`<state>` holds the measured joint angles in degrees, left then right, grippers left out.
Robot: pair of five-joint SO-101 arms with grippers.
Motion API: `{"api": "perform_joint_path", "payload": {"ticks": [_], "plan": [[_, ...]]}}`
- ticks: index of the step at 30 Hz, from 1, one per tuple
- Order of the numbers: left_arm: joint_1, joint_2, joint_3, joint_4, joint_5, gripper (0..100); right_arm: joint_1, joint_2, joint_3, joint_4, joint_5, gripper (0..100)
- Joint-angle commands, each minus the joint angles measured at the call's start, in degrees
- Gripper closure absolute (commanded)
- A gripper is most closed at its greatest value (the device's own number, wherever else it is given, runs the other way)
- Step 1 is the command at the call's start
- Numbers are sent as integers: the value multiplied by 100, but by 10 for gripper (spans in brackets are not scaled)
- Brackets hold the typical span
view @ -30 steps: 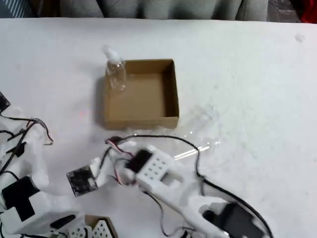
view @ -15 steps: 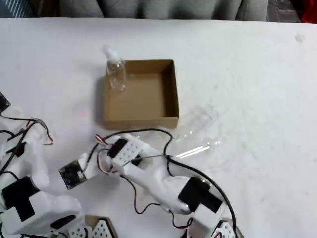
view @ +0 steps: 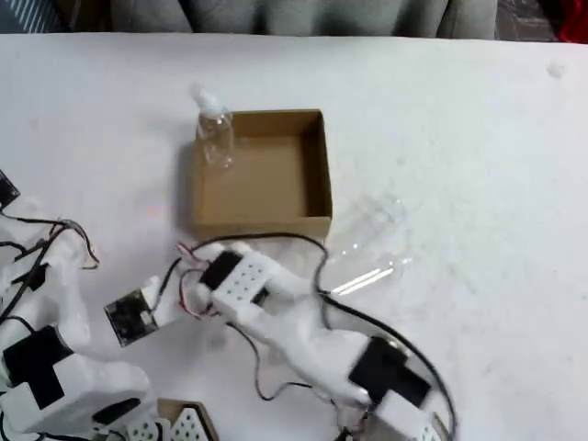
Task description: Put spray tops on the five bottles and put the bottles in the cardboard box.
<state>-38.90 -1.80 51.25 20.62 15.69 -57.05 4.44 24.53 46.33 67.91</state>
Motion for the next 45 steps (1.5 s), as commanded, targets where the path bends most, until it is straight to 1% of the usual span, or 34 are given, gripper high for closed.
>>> {"api": "perform_joint_path", "payload": {"ticks": [1, 5, 8, 10, 14, 18, 21, 25, 28, 32, 34, 36, 39, 43, 45], "plan": [[-31, -40, -334, -158, 9, 978, 286, -1525, -202, 901, -237, 984], [-31, -40, -343, -167, 9, 978, 585, -2615, -202, 1666, -1002, 984], [-31, -31, -343, -167, 9, 978, 954, -3354, -185, 2281, -1292, 983], [-31, -31, -334, -167, 9, 978, 1341, -3776, -176, 2747, -1371, 983], [-31, -40, -334, -167, 9, 978, 2589, -4435, -167, 3459, -1635, 983], [13, -40, -334, -167, 9, 978, 4224, -4699, -167, 3776, -1952, 983], [22, -40, -325, -167, 9, 978, 5411, -4690, -88, 3925, -1987, 983], [22, -40, -325, -167, 9, 978, 6747, -4699, 422, 3881, -1969, 981], [22, -40, -325, -167, 9, 978, 7618, -4699, 967, 3468, -1969, 981], [22, -40, -325, -167, 9, 978, 8593, -4699, 1960, 2229, -1960, 981], [22, -40, -325, -167, 9, 978, 8954, -4690, 2418, 1631, -1960, 981], [22, -40, -325, -167, 9, 978, 9244, -4690, 2778, 1297, -1960, 981], [22, -40, -325, -167, 9, 978, 9464, -4690, 3051, 1174, -1960, 980], [22, -40, -325, -158, 9, 978, 9481, -4655, 3200, 1147, -1960, 978], [22, -40, -325, -158, 9, 978, 9446, -4497, 3297, 1024, -1960, 944]]}}
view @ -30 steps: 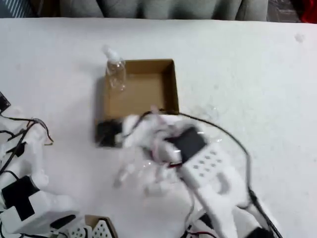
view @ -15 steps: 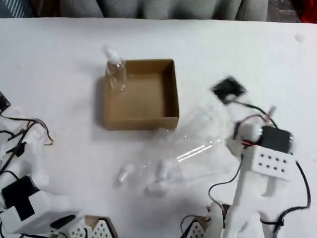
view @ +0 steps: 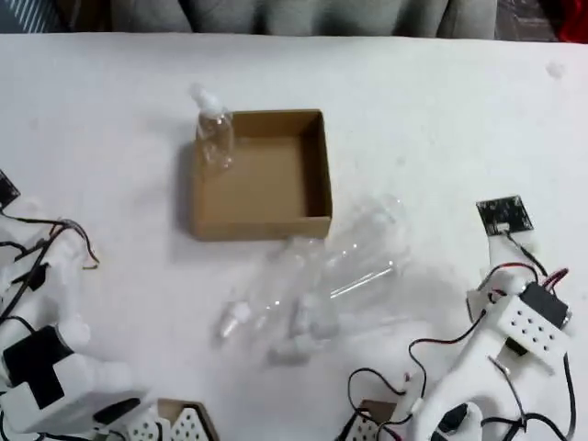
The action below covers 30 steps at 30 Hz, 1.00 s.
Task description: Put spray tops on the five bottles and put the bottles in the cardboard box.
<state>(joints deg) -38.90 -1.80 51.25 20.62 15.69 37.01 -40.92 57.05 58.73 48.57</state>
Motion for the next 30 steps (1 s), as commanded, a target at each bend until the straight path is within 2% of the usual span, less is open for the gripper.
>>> {"api": "perform_joint_path", "payload": {"ticks": [1, 5, 11, 21, 26, 30], "plan": [[22, -40, -325, -158, 9, 978, -40, 171, 53, -295, -26, 911], [13, -40, -325, -149, 9, 978, -321, 875, -9, -637, -26, 780], [4, -40, -325, -149, 9, 978, -462, 1859, -747, -743, -26, 744], [13, -40, -325, -158, 9, 978, -4, 2176, -2356, 1086, -26, 754], [13, -40, -325, -158, 9, 978, 145, 2053, -2576, 2044, 633, 863], [13, -40, -325, -158, 9, 978, 549, 1613, -2567, 2396, 835, 889]]}}
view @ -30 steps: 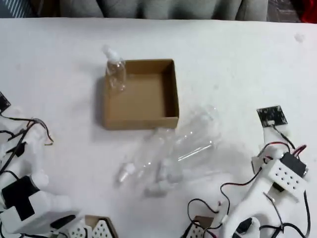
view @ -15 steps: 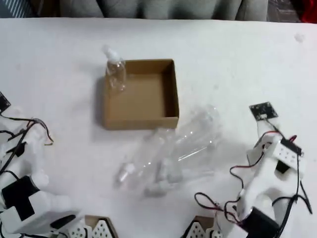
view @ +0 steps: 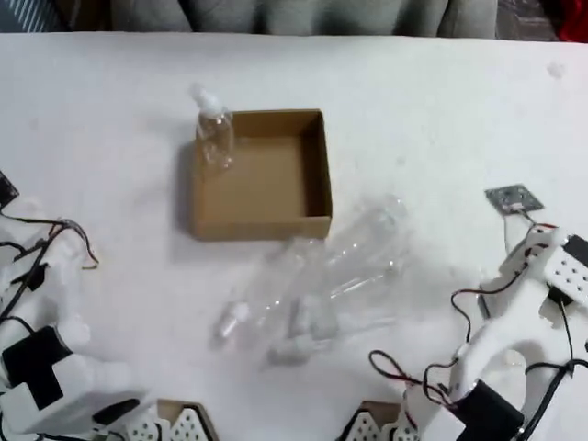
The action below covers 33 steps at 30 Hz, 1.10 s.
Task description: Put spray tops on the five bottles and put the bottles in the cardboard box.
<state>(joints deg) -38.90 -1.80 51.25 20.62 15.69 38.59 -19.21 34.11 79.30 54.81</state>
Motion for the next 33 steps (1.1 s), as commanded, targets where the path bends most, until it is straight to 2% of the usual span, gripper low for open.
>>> {"api": "perform_joint_path", "payload": {"ticks": [1, 9, 12, 14, 20, 26, 33], "plan": [[22, -40, -325, -149, 9, 978, 514, -699, -229, 365, 229, 889], [84, -48, -325, -114, 0, 979, 1015, -2114, 985, 154, 237, 893], [101, -66, -378, 141, -158, 979, 1068, -2712, 1468, 145, 220, 951], [277, -224, -404, 404, -519, 979, 1121, -3125, 1802, 268, 211, 988], [901, -1481, -53, 1538, -1468, 979, 1103, -4558, 2470, 1191, 229, 981], [1385, -3152, 580, 2444, -2321, 977, 1068, -5833, 3077, 884, 202, 981], [2299, -4558, 721, 4246, -4193, 976, 716, -5675, 3279, 743, 193, 981]]}}
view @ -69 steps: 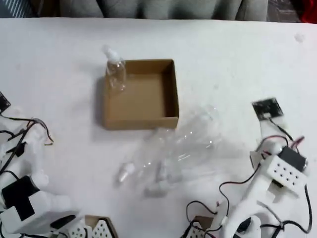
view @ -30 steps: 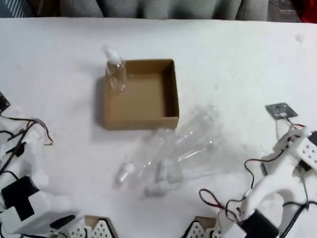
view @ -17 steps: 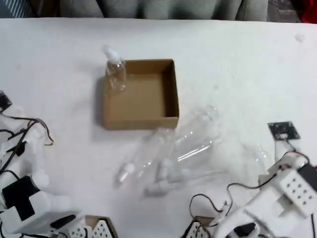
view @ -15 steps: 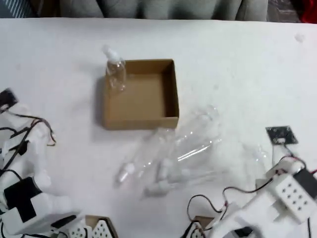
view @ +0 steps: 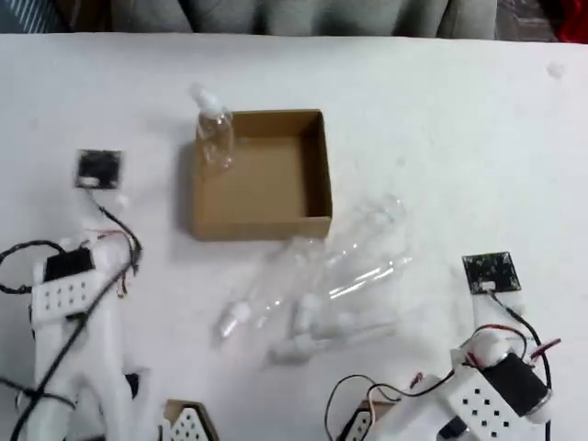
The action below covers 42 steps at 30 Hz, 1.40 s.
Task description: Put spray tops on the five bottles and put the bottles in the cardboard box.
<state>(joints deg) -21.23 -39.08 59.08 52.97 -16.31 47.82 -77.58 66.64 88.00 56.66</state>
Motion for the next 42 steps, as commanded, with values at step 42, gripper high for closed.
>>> {"api": "perform_joint_path", "payload": {"ticks": [42], "plan": [[3653, -1719, 2084, -141, -1292, 755, -224, 971, 9, -145, 0, 981]]}}
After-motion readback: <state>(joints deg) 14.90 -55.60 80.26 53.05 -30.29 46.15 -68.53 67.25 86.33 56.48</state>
